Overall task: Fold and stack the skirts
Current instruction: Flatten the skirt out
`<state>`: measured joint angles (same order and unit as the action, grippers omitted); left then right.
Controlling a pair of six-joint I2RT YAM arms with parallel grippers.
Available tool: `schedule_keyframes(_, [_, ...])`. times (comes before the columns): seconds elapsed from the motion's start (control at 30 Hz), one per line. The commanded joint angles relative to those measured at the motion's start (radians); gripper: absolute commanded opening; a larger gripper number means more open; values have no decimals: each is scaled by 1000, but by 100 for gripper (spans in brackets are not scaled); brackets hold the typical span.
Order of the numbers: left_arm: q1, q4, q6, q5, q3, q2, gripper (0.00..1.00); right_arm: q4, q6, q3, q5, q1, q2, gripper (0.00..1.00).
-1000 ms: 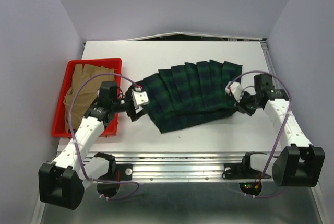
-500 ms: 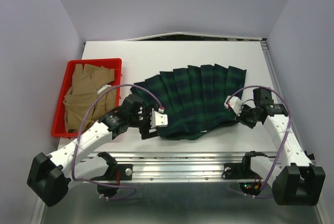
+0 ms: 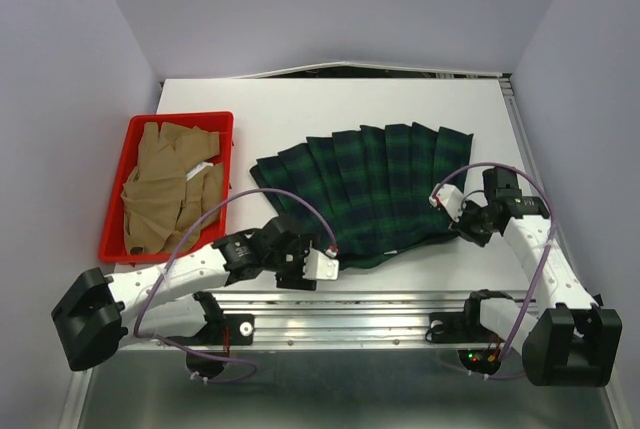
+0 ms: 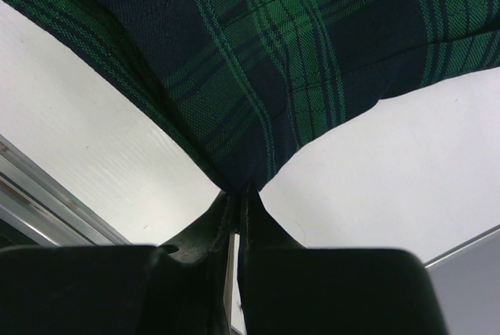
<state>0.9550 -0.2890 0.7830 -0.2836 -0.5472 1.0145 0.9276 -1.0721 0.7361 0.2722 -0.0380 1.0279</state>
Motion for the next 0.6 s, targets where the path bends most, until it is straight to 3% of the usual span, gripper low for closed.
schedule_keyframes(0.0, [27,129,-59,121,23,24,77,-16,17,19,-13,4,-6,1])
schedule_keyframes(0.33, [70,267,-149,81,-34,114,71,-36,-8,0,-25,4,-12,2])
schedule_keyframes(0.4, [74,271,-148,63,-54,139,60,-48,-11,-1,-25,4,-14,11])
schedule_keyframes(0.47, [74,255,-159,54,-77,162,42,-53,-23,-3,-27,4,-17,20])
schedule_keyframes(0.5, [71,235,-162,55,-97,159,27,-62,-32,-3,-27,4,-20,43])
schedule_keyframes(0.57, [59,208,-160,46,-109,150,14,-72,-48,-4,-34,4,-32,54])
